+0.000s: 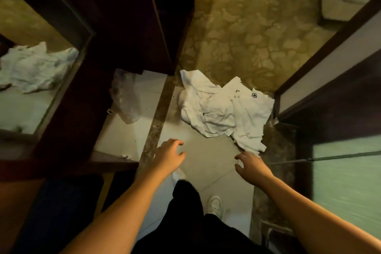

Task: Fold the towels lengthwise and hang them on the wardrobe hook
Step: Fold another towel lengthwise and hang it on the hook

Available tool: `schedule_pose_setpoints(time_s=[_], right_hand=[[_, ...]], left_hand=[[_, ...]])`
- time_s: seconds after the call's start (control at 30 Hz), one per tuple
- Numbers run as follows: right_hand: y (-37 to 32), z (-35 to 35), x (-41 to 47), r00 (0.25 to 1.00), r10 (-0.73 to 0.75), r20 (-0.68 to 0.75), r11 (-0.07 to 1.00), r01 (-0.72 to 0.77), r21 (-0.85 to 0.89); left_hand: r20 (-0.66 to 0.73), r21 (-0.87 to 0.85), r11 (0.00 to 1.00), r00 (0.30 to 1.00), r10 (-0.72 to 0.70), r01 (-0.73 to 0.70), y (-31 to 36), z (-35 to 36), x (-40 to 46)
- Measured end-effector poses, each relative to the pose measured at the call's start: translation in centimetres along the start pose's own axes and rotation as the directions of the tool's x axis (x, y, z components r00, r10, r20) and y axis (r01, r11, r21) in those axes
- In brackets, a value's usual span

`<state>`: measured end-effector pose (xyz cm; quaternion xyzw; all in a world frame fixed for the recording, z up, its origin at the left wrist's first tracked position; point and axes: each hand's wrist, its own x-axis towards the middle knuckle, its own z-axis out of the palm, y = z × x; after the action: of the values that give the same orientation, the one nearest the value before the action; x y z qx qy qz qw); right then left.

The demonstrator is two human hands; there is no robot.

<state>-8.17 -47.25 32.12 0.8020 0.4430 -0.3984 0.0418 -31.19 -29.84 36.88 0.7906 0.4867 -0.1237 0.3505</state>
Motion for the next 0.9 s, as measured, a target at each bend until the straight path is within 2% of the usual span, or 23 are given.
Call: schedule_pose_setpoints(time_s=[0.27,0.43,0.57,0.63,0.77,0.9], right_hand=[[3.3,-1.7,13.8,0.976,0.196,0.097,0.973,-0.206,0.107],[4.6,-2.0,23.3,0.942,0.298,0.156,0.931,-0.323,0.172],[6.0,-0.7,31.8,0.92,0.351,0.172,0.869,-0.389,0.307],[6.6,0.3,35.5,0.914,0.356,0.194,0.855,-0.403,0.328],[9.9,4.5,44.1,0.921,0.313,0.231,0.894,-0.368,0.256],[13.3,8.0,51.8,0.937,0.281,0.209,0.925,-0.323,0.201]], left_hand=[[0.183,0.081,0.997,0.983,-0.011,-0.004,0.5,0.9,18.7],[0.297,0.154,0.986,0.955,0.021,-0.07,0.5,2.2,30.2],[0.359,0.188,0.976,0.932,0.04,-0.114,0.1,5.1,39.0],[0.385,0.2,0.972,0.922,0.041,-0.126,-0.4,7.0,42.6],[0.43,0.248,0.956,0.902,0.039,-0.159,-2.5,13.6,50.8],[0.455,0.239,0.964,0.89,-0.003,-0.119,-4.7,20.6,56.3]])
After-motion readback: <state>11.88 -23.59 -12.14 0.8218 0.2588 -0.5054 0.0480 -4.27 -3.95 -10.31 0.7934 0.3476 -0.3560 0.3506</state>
